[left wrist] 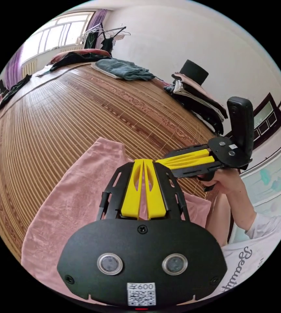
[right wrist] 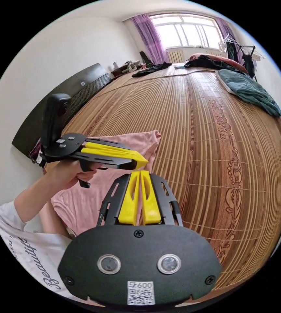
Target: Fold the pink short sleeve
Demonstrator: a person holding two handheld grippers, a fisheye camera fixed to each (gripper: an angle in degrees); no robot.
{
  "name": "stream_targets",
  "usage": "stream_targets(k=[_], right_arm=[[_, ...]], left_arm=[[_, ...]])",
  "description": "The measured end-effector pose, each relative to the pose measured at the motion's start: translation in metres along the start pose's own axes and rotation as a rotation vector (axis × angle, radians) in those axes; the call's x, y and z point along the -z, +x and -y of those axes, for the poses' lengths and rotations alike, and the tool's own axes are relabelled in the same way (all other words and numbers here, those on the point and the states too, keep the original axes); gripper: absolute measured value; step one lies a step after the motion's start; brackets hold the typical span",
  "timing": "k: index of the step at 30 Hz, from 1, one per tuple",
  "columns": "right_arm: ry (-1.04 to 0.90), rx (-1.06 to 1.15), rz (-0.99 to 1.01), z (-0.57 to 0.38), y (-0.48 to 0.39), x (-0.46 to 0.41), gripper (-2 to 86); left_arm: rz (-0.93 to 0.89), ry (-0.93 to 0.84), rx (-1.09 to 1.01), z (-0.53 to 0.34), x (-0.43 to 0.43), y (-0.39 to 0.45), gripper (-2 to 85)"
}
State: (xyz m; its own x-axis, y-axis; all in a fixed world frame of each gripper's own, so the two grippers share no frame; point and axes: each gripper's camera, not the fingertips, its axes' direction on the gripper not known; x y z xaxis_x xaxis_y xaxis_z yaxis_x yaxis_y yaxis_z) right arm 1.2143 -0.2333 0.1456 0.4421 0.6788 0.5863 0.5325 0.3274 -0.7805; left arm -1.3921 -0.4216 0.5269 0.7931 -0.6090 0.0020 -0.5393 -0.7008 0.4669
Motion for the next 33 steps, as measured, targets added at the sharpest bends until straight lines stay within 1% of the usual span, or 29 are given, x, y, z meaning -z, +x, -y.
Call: stream_targets(k=[2,4,6,8,10,11,13,16,19,22,24,25,27,28,29,33], right_arm=[[-0.064,0.018,-0.018,0.003,0.002,-0.019,-0.9],[-0.060,0.035,-0.022,0.001,0.008,-0.025,-0.9],[-0.048,0.014,-0.026,-0.001,0.021,-0.021,-0.9],[-0.037,-0.057,-0.096,-0.006,0.044,-0.012,-0.9],[0.009,-0.089,-0.113,-0.008,0.052,-0.003,-0.9],[0.038,-0.067,-0.065,-0.007,0.049,0.000,-0.9],[0.010,-0.013,-0.027,-0.001,0.038,-0.010,-0.9],[-0.085,0.062,-0.080,0.005,0.026,-0.043,-0.9],[-0.065,0.024,-0.071,0.002,0.042,-0.041,-0.9],[-0.068,0.005,-0.173,0.001,0.047,-0.035,-0.9],[-0.019,0.031,-0.136,0.001,0.040,-0.028,-0.9],[-0.002,0.044,-0.078,0.002,0.036,-0.027,-0.9],[-0.055,0.073,-0.140,0.005,0.031,-0.042,-0.9],[-0.109,0.097,-0.204,0.005,0.031,-0.058,-0.9],[-0.069,0.084,-0.180,0.002,0.038,-0.057,-0.9],[-0.048,0.020,-0.114,-0.005,0.066,-0.050,-0.9]], left_arm=[[0.079,-0.068,-0.050,-0.003,-0.023,-0.003,0.4],[0.135,-0.107,-0.111,-0.009,-0.039,-0.002,0.4],[0.178,-0.113,-0.131,-0.016,-0.043,-0.003,0.5],[0.202,-0.123,-0.127,-0.024,-0.045,-0.011,0.6],[0.181,-0.108,-0.087,-0.032,-0.044,-0.026,0.6],[0.163,-0.095,-0.069,-0.040,-0.042,-0.037,0.6],[0.143,-0.071,-0.050,-0.052,-0.039,-0.051,0.6],[0.121,-0.057,-0.016,-0.068,-0.033,-0.071,0.6],[0.132,-0.069,-0.018,-0.080,-0.030,-0.083,0.6],[0.121,-0.062,-0.002,-0.096,-0.024,-0.098,0.6],[0.117,-0.060,0.002,-0.105,-0.021,-0.106,0.6],[0.116,-0.060,0.003,-0.110,-0.018,-0.111,0.6],[0.114,-0.059,0.003,-0.119,-0.015,-0.118,0.6],[0.113,-0.058,0.004,-0.125,-0.012,-0.122,0.6],[0.114,-0.066,0.007,-0.131,-0.011,-0.126,0.6],[0.112,-0.065,0.008,-0.148,-0.003,-0.137,0.6]])
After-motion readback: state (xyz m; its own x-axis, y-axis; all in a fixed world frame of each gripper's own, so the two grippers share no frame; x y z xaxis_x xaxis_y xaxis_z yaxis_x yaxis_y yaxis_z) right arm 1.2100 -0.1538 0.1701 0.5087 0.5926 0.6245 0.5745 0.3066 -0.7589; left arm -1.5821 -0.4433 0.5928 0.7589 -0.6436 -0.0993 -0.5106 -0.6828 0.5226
